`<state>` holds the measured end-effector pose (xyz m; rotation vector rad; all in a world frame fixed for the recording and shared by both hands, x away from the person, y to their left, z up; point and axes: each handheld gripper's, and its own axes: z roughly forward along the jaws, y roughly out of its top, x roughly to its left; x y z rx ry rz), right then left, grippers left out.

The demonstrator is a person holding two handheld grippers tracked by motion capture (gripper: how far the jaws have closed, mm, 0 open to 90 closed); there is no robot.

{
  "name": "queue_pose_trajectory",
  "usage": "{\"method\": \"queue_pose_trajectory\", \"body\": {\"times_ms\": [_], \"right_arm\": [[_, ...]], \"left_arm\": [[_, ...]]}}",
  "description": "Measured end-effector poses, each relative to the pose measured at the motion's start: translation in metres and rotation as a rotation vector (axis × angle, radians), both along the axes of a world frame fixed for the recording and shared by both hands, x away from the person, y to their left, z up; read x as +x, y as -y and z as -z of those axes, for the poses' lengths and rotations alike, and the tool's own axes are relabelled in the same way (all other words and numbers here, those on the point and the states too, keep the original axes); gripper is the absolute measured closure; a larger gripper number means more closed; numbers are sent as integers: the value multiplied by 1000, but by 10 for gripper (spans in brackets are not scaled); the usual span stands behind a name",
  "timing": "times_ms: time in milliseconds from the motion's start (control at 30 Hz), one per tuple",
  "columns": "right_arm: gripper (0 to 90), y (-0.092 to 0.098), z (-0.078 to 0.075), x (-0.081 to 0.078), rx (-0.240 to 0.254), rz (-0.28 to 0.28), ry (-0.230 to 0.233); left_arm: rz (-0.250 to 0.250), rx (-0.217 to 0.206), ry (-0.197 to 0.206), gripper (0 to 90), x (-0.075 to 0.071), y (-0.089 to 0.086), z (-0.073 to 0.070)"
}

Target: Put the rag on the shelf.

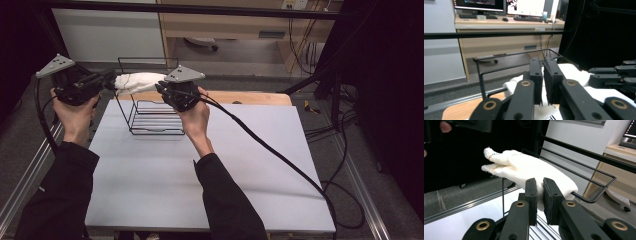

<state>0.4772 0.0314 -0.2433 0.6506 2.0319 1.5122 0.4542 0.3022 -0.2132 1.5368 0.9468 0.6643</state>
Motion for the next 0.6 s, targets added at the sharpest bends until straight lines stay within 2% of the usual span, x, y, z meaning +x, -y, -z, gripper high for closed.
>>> {"method": "queue_pose_trajectory", "body": {"times_ms": [133, 333, 600], "right_arm": [[822, 0, 1, -1, -7, -1, 1], [820, 3, 4, 0, 1, -9, -14], [804, 3, 8, 0, -10, -12, -26]], "left_arm": [[17, 20, -56, 890, 10, 11, 8], [21, 101, -77, 893, 9, 22, 23], [24, 115, -99, 894, 10, 22, 34]]}}
